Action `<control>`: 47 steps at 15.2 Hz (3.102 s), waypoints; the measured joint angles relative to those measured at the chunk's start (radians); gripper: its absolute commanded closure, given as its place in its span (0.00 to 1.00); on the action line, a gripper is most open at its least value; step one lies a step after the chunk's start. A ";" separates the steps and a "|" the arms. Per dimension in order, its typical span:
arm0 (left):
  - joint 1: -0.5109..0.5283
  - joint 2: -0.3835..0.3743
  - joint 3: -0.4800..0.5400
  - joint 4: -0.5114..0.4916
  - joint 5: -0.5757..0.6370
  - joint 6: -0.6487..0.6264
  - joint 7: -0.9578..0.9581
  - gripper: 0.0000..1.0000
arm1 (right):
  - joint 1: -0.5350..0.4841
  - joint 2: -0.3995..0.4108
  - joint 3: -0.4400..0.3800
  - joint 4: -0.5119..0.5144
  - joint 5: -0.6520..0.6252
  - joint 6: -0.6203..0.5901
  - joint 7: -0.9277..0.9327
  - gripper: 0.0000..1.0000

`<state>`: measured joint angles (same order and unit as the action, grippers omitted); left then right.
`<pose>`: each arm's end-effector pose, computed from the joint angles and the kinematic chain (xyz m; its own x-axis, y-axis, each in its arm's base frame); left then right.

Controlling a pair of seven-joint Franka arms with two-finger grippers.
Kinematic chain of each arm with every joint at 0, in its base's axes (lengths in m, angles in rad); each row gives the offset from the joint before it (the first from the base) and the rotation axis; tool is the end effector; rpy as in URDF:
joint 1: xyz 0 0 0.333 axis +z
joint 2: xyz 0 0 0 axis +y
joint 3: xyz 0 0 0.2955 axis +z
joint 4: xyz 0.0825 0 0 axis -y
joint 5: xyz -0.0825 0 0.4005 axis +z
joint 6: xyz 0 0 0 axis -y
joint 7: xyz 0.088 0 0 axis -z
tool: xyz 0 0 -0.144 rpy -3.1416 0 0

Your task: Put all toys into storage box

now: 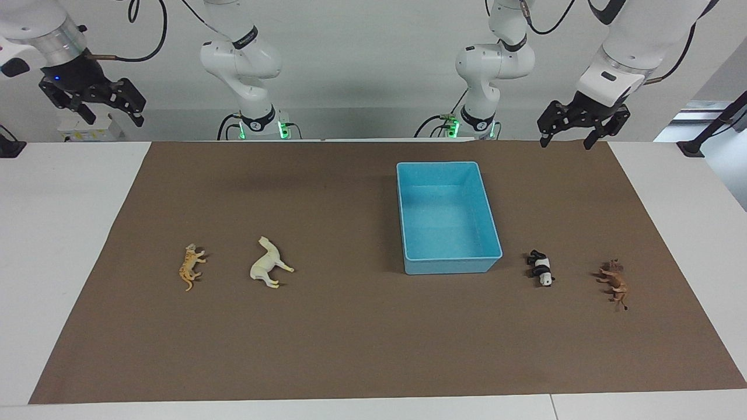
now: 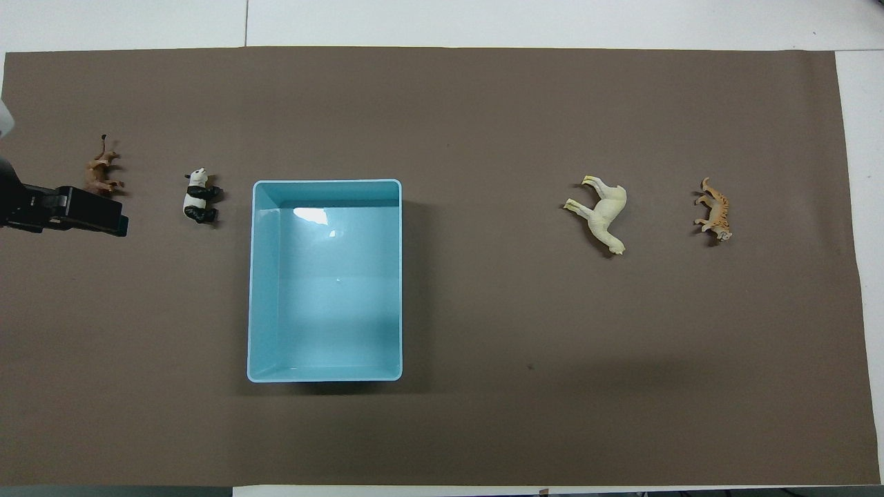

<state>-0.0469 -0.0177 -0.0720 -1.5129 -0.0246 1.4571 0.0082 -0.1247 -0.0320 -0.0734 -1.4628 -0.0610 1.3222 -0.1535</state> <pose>0.5485 -0.0696 0.5952 0.9909 -0.1294 -0.0379 -0.1285 -0.9914 0.0236 0.5175 -0.1146 0.6161 0.9916 -0.0582 -0.1157 -0.0538 -0.9977 0.0408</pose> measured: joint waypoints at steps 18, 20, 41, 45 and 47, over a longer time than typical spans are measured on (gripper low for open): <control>0.001 0.146 0.004 -0.116 0.078 0.320 0.022 0.00 | -0.001 -0.024 -0.001 -0.098 0.000 0.121 0.000 0.00; 0.001 0.219 0.005 -0.123 0.078 0.398 0.030 0.00 | -0.001 -0.046 -0.001 -0.188 0.000 0.212 0.002 0.00; 0.056 0.402 0.010 -0.384 0.054 0.845 0.046 0.74 | 0.029 0.289 0.010 -0.413 0.078 0.843 0.206 0.00; 0.056 0.399 0.010 -0.384 0.053 0.850 0.046 1.00 | 0.052 0.359 0.010 -0.414 0.078 0.932 0.200 0.00; 0.056 0.399 0.010 -0.375 0.052 0.850 0.046 1.00 | 0.052 0.379 0.009 -0.418 0.078 0.963 0.163 0.00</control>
<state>0.0093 0.3810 -0.0620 -1.8877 0.0277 2.3074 0.0544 -0.0731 0.3471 -0.0646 -1.8812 0.0169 2.2855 0.0094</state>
